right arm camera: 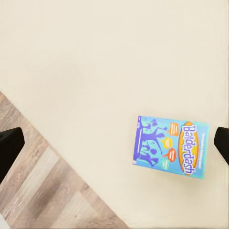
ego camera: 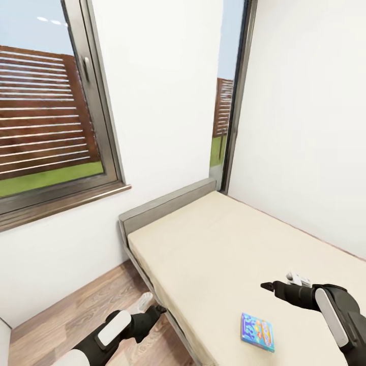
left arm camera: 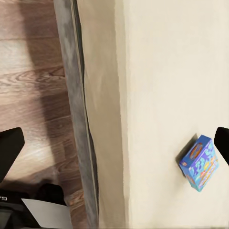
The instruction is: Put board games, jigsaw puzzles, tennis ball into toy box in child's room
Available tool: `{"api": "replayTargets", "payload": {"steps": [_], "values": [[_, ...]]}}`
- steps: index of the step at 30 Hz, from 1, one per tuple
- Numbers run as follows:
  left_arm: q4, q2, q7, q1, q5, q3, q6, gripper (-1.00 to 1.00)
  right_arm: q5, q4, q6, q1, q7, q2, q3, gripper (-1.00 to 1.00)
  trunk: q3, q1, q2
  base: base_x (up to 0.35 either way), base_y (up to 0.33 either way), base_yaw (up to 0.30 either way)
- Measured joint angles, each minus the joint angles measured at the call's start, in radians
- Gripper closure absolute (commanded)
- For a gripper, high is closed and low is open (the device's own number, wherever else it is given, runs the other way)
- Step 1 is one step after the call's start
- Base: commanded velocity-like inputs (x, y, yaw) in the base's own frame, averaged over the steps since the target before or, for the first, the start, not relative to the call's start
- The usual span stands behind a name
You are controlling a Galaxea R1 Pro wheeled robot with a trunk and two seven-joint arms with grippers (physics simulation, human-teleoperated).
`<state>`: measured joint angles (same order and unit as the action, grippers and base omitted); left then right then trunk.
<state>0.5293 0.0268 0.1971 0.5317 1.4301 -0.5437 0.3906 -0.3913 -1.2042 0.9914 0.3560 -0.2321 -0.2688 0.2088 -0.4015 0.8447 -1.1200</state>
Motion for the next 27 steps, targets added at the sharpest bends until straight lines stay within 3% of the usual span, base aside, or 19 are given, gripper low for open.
{"api": "replayTargets", "payload": {"steps": [16,27], "values": [[-0.074,0.002,-0.001,0.000,0.004,0.001,-0.002,-1.00,0.000,0.002,-0.001,0.000,0.000,0.001,-0.002,-1.00,-0.047,0.061,-0.112,0.000,0.000,-0.222],[-0.109,0.005,-0.004,0.000,0.004,0.004,-0.003,-1.00,-0.001,0.041,-0.002,0.000,-0.010,0.008,-0.010,-1.00,-0.047,0.062,-0.112,0.000,0.000,-0.036]]}}
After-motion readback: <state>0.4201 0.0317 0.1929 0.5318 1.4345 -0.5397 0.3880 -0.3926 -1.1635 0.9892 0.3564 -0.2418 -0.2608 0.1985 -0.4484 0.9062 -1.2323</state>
